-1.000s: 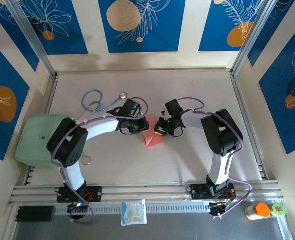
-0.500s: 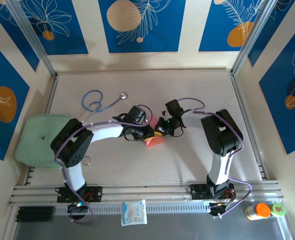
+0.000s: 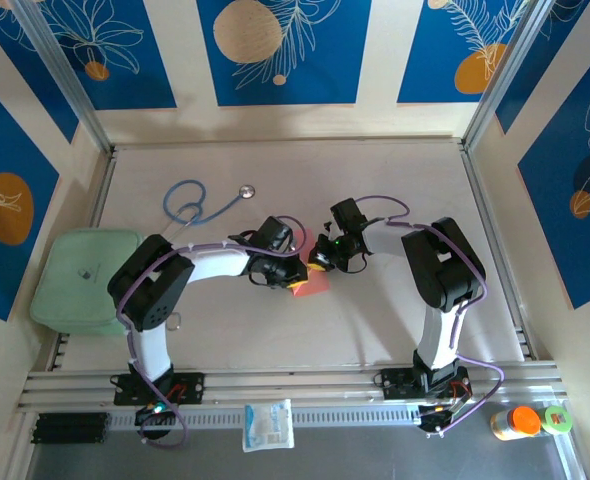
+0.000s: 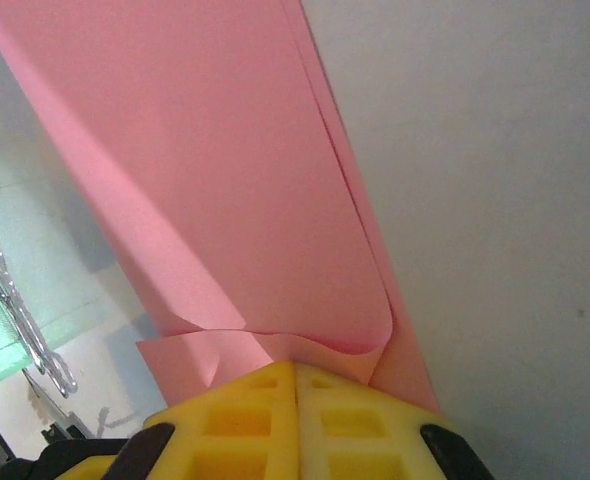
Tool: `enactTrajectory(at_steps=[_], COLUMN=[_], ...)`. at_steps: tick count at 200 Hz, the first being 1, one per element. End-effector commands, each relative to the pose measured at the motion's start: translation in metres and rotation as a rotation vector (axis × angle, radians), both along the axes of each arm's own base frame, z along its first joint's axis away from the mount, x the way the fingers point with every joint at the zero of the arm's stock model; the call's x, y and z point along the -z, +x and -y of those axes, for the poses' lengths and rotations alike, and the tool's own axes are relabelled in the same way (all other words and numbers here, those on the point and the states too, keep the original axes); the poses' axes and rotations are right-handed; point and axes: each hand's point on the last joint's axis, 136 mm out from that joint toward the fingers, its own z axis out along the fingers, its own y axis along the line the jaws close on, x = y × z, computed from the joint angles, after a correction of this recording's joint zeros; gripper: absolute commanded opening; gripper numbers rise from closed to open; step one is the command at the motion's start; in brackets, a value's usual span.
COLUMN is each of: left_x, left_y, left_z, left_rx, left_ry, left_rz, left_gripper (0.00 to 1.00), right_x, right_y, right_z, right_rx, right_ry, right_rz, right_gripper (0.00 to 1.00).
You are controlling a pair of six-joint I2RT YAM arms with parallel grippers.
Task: Fold a paper plane with a square sheet of paper (pick it up from the middle)
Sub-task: Fold the triangle a second time at the center of the table.
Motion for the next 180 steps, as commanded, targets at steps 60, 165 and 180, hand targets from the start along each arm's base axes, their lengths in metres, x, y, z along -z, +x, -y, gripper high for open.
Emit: enactTrajectory(at_steps=[60,165,180], left_x=[0.026,0.035,0.034], left_y=[-0.019,-0.039,-0.043], left_z=[-0.014,-0.033,-0.038], left_rx=[0.047,0.165,0.188], left_ry=[0.082,0.164,0.183], left_rz=[-0.049,-0.061,-0.061], left_gripper=[0.10,0.06,0.05], right_x=[0.055,0.057,0.058], right_y=[-0.031,-0.031,-0.031], right_z=[0.041,0.044,0.044], right_rx=[0.056,0.058,0.058], right_ry=[-0.213,-0.226,-0.227], right_rz=[-0.170,-0.182,-0.184], right_gripper=[0.07,0.07,0.07])
